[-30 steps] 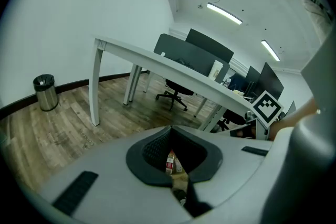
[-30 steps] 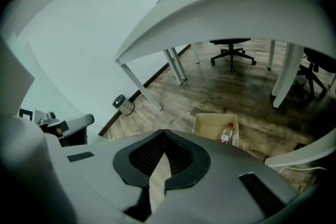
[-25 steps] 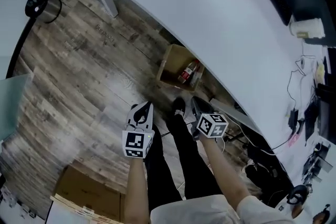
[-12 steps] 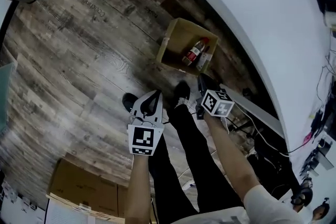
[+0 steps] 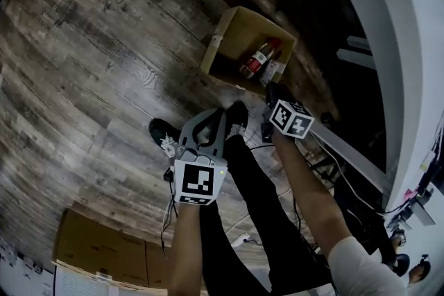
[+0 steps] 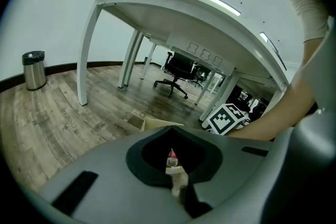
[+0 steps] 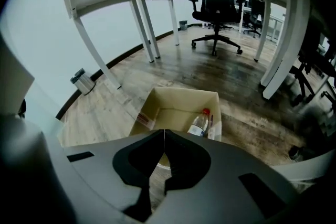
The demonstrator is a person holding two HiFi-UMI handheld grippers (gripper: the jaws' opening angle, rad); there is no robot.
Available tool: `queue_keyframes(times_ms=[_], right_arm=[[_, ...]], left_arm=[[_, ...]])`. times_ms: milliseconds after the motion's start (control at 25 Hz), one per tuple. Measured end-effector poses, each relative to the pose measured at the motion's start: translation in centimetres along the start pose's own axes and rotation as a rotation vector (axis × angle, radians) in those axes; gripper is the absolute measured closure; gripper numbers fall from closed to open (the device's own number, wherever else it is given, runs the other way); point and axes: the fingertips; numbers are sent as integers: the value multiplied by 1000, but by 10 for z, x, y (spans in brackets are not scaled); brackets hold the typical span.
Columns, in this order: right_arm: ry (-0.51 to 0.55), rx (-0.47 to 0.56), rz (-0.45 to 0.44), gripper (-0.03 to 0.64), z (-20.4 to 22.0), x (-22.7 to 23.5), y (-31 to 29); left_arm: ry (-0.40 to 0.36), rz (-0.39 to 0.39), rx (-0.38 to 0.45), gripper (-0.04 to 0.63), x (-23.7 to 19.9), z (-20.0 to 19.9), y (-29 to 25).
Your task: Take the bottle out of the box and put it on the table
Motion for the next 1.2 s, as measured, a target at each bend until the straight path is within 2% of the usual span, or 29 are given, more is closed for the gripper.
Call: queue_keyframes(times_ms=[120,240,320,440,520,760,880,1080,1200], right_arm=[[-60,-34,17,575,16,8,-30],[-70,-58,18,574,27,12,-53],[-67,-61,11,574,28,13,-71],[-118,-79,16,573,41,17,-93],[-149,-95,27,571,47,21,-105],[-134,-137,21,472,49,39,-142],[-156,-151,34,422,51,46,-168],[-329,-222,13,339,59,55,-207],[-297,-264,65,321,65,58,-223]], left_arm=[[-19,1,5,581,-10,11,-8],[-16,-2,26,581,-15,21,-14],[10,-13,46,581,-18,23,-21],[91,-25,59,581,-11,24,-32],[97,1,64,581,1,22,-43],[12,96,66,580,26,28,-60],[-4,93,22,581,4,41,-65],[-32,63,17,581,-37,35,-75],[-50,60,29,581,-56,24,-79]])
Point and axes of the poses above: the fingertips, and each gripper's own axes: y backward along the fingers, x to its right, z out of its underside, and after that the axes turned 13 degrees about z, right-handed
